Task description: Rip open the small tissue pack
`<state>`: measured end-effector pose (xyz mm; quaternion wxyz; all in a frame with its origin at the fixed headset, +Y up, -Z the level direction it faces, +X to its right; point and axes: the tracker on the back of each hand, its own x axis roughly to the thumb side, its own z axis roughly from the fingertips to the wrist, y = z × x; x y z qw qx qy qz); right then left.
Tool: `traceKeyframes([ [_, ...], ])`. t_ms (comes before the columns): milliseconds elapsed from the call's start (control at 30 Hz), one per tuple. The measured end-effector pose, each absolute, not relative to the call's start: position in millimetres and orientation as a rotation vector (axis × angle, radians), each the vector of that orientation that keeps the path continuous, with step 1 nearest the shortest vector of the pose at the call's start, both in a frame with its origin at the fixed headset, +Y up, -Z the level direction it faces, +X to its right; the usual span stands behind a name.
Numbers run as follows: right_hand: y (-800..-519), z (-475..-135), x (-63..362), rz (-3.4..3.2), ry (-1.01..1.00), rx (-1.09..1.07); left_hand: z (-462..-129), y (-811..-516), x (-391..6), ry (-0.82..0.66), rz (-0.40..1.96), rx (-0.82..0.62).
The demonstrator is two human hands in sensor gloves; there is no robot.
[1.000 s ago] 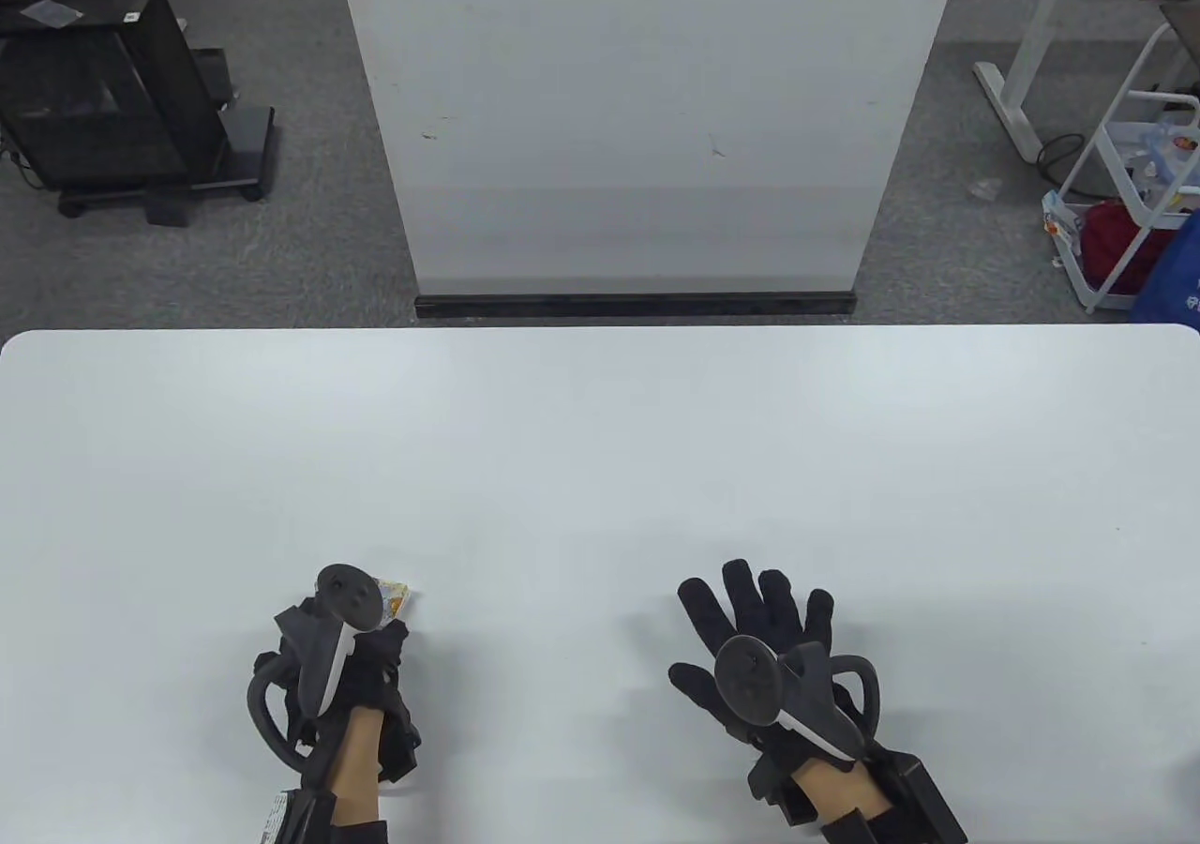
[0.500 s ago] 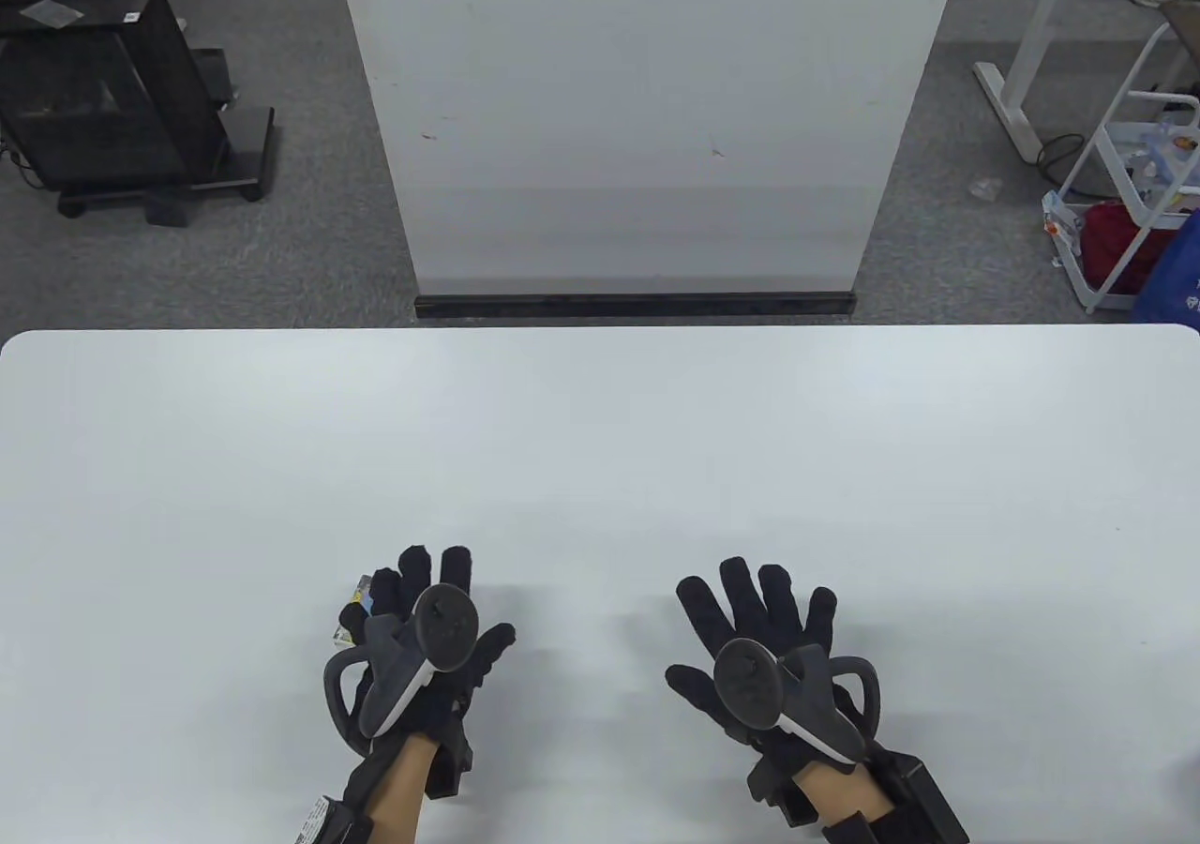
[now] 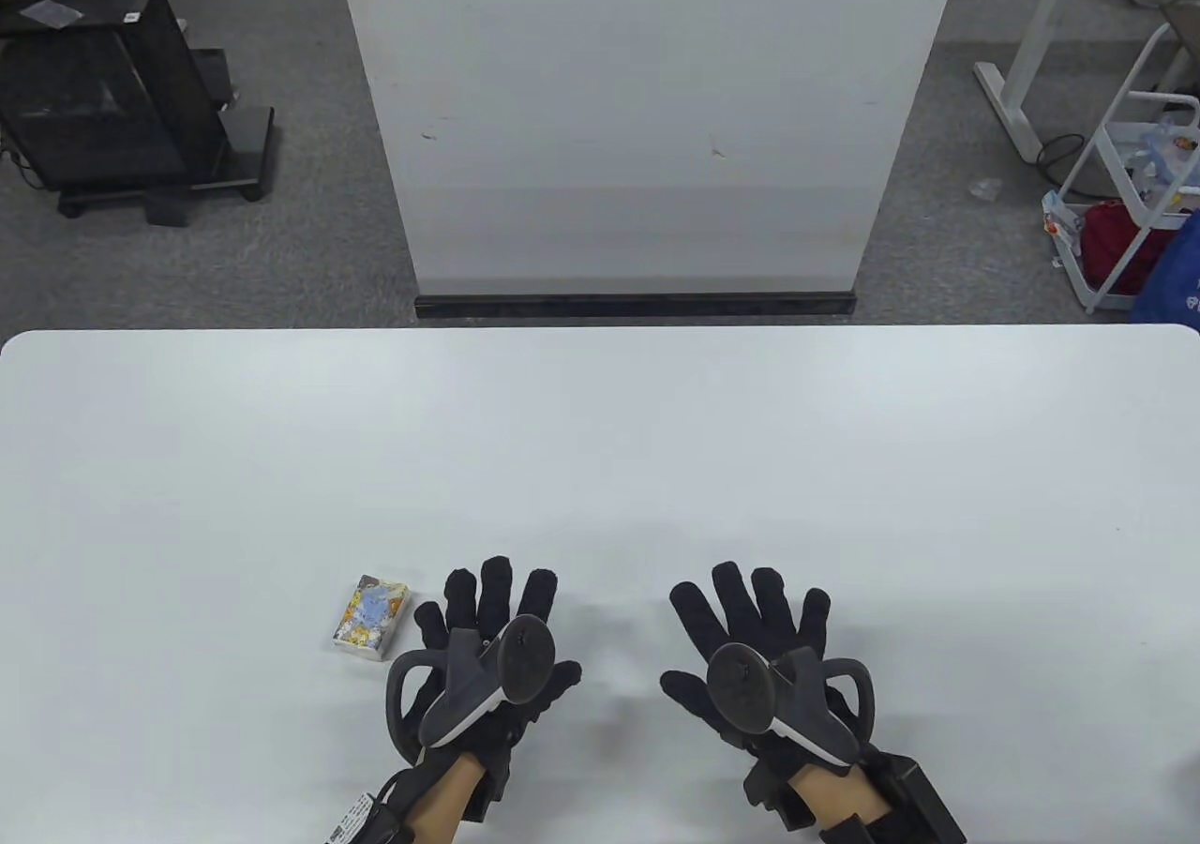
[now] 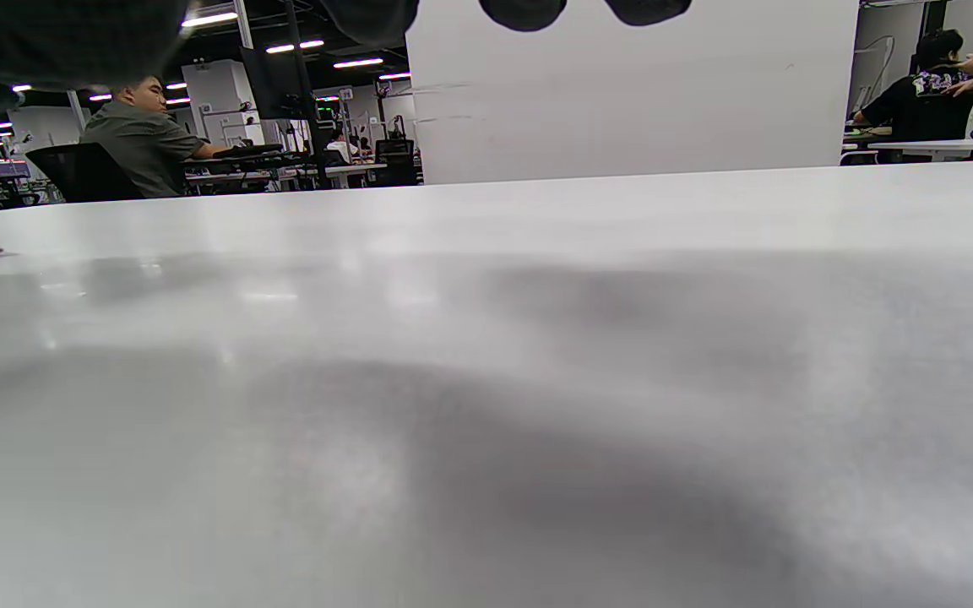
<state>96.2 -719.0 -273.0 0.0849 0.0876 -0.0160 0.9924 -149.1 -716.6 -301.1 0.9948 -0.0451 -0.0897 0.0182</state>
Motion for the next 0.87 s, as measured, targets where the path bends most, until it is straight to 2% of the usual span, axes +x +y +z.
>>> traceKeyframes([
  [267, -719.2, -273.3, 96.1, 2.958, -0.043, 0.256, -298.7, -721.4, -139.5, -0.222, 0.036, -0.129],
  [867, -722.5, -273.3, 92.8, 2.962, -0.033, 0.273, -297.3, -722.5, -137.2, -0.213, 0.022, -0.14],
])
